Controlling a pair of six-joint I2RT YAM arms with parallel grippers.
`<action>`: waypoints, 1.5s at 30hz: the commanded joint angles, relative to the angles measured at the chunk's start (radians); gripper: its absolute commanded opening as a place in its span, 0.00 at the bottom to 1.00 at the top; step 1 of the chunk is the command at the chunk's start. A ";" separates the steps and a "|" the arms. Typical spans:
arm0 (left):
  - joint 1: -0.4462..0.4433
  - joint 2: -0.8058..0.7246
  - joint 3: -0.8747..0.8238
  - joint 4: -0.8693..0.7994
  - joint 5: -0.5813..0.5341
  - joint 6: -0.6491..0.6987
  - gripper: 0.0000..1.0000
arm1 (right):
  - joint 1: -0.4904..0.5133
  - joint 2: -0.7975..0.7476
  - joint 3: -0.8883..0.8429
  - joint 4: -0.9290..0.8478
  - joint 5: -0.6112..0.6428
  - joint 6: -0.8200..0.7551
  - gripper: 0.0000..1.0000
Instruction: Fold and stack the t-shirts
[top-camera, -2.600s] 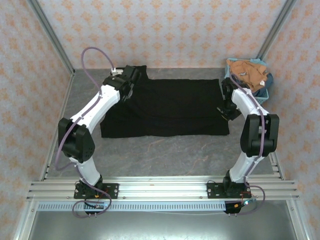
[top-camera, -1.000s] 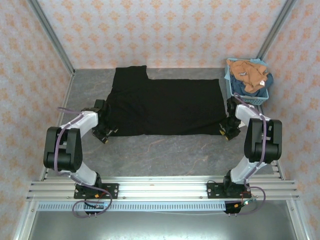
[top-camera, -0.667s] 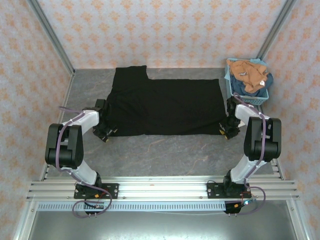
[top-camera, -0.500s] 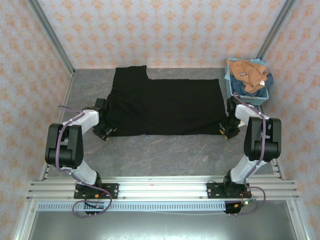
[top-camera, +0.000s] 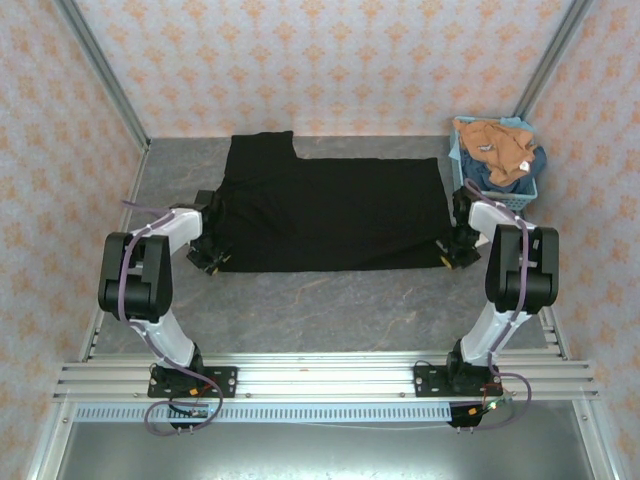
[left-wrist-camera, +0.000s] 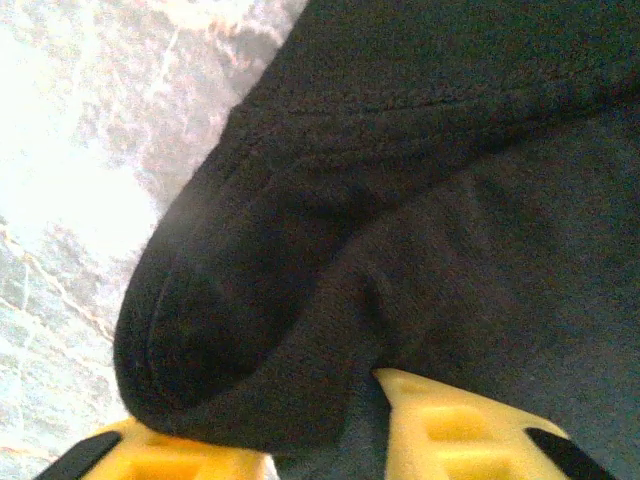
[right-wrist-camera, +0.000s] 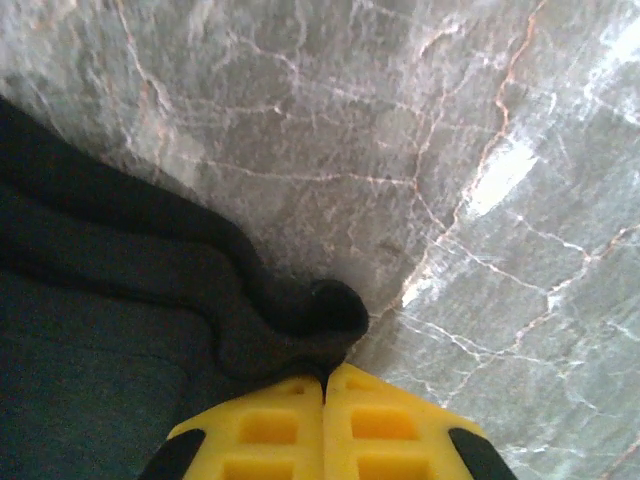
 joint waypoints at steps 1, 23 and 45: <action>0.007 0.064 0.003 0.061 -0.142 -0.005 0.23 | -0.007 0.029 -0.024 0.060 0.046 -0.007 0.00; 0.013 0.035 0.005 0.024 -0.172 0.000 0.00 | -0.059 -0.199 -0.125 -0.099 0.206 0.065 0.00; 0.011 -0.213 0.007 -0.176 -0.122 -0.114 0.51 | -0.045 -0.317 -0.135 -0.226 0.228 0.253 0.34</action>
